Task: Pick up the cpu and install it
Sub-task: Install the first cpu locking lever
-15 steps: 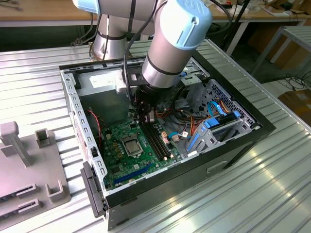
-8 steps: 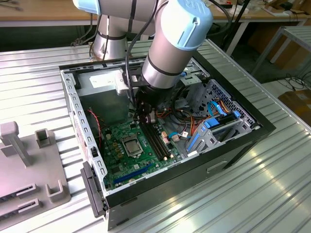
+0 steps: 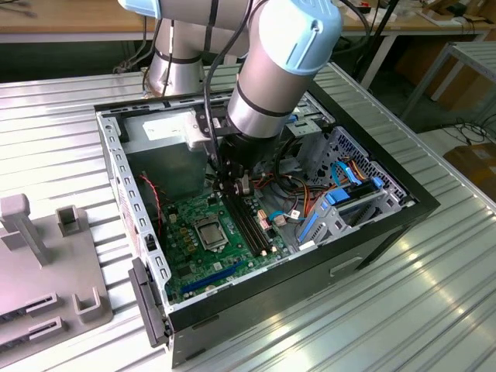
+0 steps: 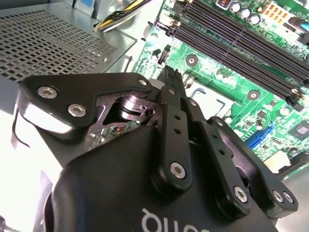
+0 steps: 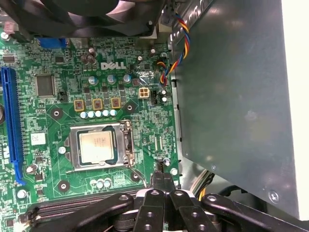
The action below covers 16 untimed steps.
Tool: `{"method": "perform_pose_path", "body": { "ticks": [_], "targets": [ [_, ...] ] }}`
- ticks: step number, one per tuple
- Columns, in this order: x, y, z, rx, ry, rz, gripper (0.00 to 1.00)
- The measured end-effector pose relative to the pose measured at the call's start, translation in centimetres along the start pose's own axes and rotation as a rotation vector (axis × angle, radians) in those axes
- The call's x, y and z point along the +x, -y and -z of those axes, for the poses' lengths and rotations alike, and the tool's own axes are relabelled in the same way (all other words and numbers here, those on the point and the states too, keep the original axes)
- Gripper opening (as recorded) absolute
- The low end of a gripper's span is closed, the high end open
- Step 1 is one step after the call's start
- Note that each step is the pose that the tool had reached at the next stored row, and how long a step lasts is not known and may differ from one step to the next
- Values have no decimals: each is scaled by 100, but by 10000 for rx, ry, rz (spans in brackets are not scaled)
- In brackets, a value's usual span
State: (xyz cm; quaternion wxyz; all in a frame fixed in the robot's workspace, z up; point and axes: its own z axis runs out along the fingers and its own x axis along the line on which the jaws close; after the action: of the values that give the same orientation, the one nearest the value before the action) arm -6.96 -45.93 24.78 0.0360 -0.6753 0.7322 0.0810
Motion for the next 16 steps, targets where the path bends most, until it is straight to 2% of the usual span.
{"method": "perform_pose_path", "body": {
  "ticks": [4, 7, 12, 16],
  "targets": [
    [5, 0, 3, -24, -17, 225, 11],
    [30, 2, 7, 53, -21, 392, 11],
    [66, 1, 13, 127, -24, 528, 11],
    [106, -3, 19, 140, -25, 574, 11]
  ]
}}
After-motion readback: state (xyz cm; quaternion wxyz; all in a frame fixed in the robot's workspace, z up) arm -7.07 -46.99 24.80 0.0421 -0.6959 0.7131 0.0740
